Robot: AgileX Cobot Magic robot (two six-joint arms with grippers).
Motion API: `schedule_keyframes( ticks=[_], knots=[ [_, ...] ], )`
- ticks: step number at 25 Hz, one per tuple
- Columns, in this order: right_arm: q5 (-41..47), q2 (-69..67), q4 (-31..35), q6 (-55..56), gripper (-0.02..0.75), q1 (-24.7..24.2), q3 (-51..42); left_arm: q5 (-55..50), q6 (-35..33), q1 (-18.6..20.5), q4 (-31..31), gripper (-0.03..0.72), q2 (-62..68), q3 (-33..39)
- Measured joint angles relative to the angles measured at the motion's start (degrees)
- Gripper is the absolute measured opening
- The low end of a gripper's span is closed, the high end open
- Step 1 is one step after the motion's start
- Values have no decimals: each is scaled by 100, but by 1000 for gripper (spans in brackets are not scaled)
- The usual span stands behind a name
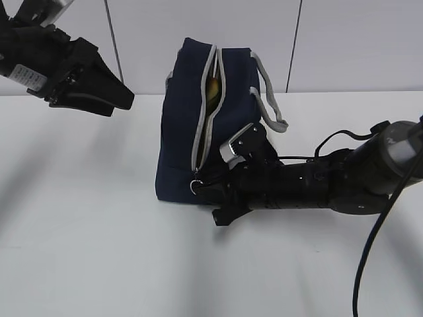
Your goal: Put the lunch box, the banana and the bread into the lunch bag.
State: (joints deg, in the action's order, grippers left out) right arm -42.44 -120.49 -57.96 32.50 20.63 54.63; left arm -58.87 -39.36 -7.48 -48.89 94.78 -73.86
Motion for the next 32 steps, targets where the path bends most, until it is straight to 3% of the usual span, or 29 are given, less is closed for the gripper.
schedule_keyframes(
  ticks=[32],
  knots=[
    [-25, 817, -981, 369, -16, 0, -93, -20, 0, 0, -5, 392, 0, 0]
  ],
)
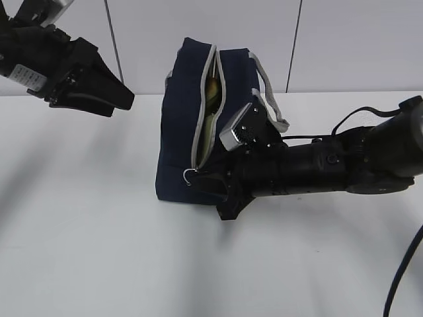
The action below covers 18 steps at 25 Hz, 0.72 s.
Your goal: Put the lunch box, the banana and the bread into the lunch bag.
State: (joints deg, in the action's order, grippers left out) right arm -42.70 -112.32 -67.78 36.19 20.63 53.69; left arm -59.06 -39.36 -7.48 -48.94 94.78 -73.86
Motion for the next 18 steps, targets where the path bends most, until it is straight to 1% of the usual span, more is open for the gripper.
schedule_keyframes(
  ticks=[4, 18],
  knots=[
    [-22, 168, -164, 100, -16, 0, 0, -13, 0, 0, 0, 392, 0, 0],
    [34, 860, -281, 359, -16, -10, -25, -20, 0, 0, -23, 392, 0, 0]
  ],
)
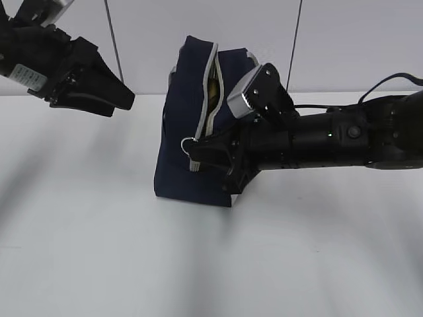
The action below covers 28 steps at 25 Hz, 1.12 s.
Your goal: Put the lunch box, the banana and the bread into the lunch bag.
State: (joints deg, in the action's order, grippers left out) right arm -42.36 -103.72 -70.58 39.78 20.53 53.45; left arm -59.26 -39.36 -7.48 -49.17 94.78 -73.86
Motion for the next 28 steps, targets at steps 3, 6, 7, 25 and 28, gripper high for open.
schedule_keyframes(
  ticks=[3, 6, 7, 25, 28],
  knots=[
    [10, 64, -35, 141, -16, 0, 94, -5, 0, 0, 0, 392, 0, 0],
    [10, 90, -73, 310, -16, 0, 224, -7, -28, 0, 0, 392, 0, 0],
    [10, 113, -110, 353, -16, 0, 259, -18, -45, 0, 0, 392, 0, 0],
    [243, 353, -742, 1378, -16, 0, 912, -43, -324, 0, -67, 392, 0, 0],
    [314, 353, -767, 1510, -16, 0, 1033, -43, -386, 0, -67, 392, 0, 0]
  ],
)
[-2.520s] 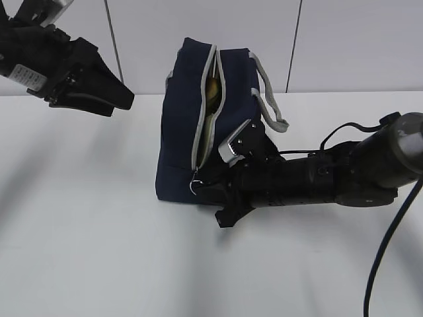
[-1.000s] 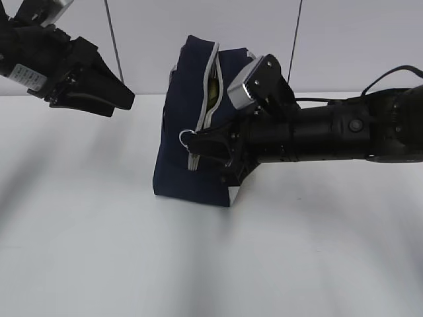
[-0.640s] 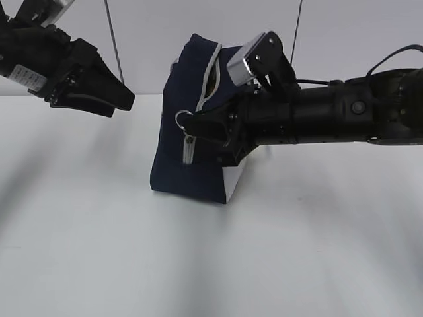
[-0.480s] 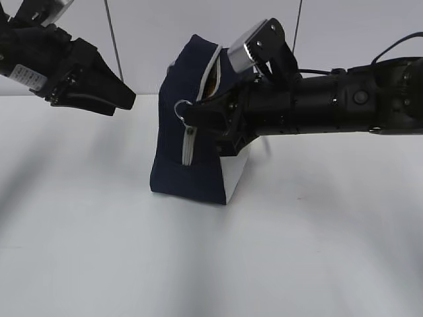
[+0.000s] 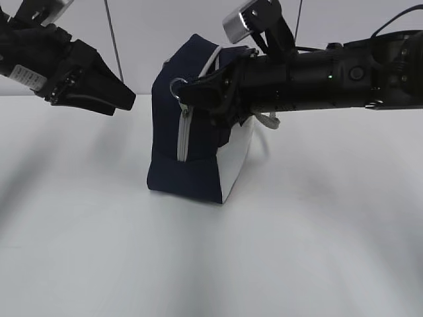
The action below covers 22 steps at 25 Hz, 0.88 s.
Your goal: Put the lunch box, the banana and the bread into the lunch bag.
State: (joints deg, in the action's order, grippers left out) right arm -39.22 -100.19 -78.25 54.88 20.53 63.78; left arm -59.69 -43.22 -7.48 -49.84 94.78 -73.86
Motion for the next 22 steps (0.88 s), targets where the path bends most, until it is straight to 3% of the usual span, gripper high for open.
schedule_keyframes(
  ticks=[22],
  knots=[
    [141, 0, -90, 961, -16, -279, 571, 139, -967, 0, -397, 392, 0, 0]
  ],
)
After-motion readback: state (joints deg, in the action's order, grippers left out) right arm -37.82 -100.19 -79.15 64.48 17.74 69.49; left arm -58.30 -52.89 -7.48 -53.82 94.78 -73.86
